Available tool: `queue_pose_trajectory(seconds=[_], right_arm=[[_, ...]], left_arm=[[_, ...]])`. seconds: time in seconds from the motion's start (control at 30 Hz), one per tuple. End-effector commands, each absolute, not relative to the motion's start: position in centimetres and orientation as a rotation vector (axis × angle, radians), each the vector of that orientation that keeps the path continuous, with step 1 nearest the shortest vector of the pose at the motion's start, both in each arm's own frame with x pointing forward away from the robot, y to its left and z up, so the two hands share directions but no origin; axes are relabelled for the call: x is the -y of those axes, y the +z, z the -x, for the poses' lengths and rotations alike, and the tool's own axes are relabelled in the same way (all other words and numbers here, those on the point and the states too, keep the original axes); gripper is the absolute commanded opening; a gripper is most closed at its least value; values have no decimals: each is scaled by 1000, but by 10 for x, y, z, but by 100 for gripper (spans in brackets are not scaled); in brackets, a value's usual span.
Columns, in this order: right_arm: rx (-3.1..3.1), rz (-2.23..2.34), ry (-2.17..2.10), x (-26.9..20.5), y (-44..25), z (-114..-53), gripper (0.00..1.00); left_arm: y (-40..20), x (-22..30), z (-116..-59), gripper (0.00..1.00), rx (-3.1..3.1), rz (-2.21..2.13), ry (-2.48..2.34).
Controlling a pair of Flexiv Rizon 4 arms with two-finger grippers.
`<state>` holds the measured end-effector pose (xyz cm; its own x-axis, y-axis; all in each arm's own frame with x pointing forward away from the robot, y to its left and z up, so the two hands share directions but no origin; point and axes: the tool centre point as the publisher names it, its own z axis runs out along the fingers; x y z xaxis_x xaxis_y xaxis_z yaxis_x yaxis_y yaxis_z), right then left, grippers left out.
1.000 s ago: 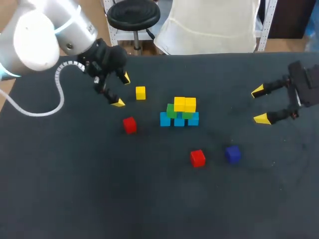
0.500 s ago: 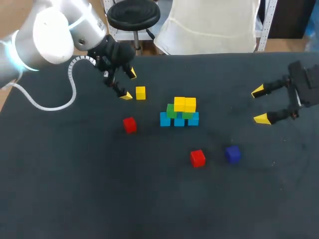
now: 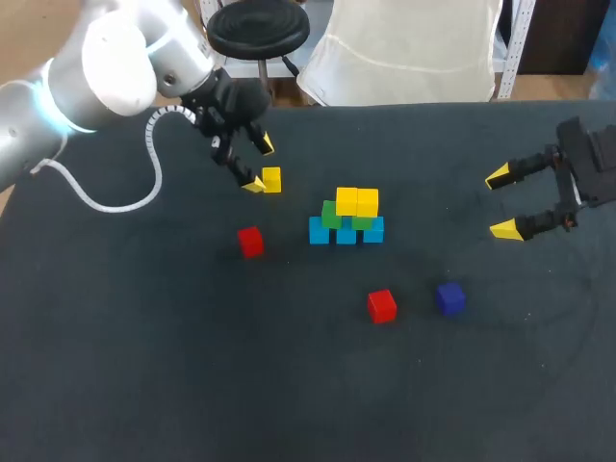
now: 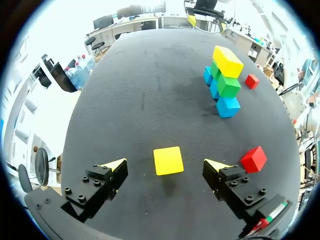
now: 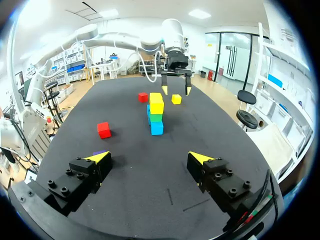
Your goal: Place the blue cubes, place green cubes on the blue cubes, place the yellow cubes on the green cubes, then place the red cubes on the yellow cubes, and place purple cube on the red cubes.
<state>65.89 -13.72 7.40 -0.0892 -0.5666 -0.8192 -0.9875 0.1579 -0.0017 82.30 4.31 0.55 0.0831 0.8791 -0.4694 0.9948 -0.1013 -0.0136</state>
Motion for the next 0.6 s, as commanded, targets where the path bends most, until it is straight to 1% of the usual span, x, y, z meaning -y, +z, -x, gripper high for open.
queue_pose_trajectory(seconds=[0.03, 0.3, 0.33, 0.37, 0.43, 0.6], right_arm=[[-1743, 1491, 777, 137, 73, -660, 100], [-1743, 1491, 777, 137, 73, -660, 100], [-1743, 1491, 777, 137, 73, -660, 100], [-1743, 1491, 777, 137, 73, -660, 100], [-1743, 1491, 777, 137, 73, -660, 100], [-1743, 1491, 777, 137, 73, -660, 100]], left_arm=[[4, -45, -822, 100, -1863, -2063, -540], [-2, -44, -817, 100, -1890, -2028, -549], [-2, -43, -817, 96, -1892, -2023, -548], [-2, -43, -817, 84, -1898, -2017, -547], [-3, -43, -817, 74, -1902, -2001, -545], [-3, -43, -816, 69, -1916, -1944, -541]])
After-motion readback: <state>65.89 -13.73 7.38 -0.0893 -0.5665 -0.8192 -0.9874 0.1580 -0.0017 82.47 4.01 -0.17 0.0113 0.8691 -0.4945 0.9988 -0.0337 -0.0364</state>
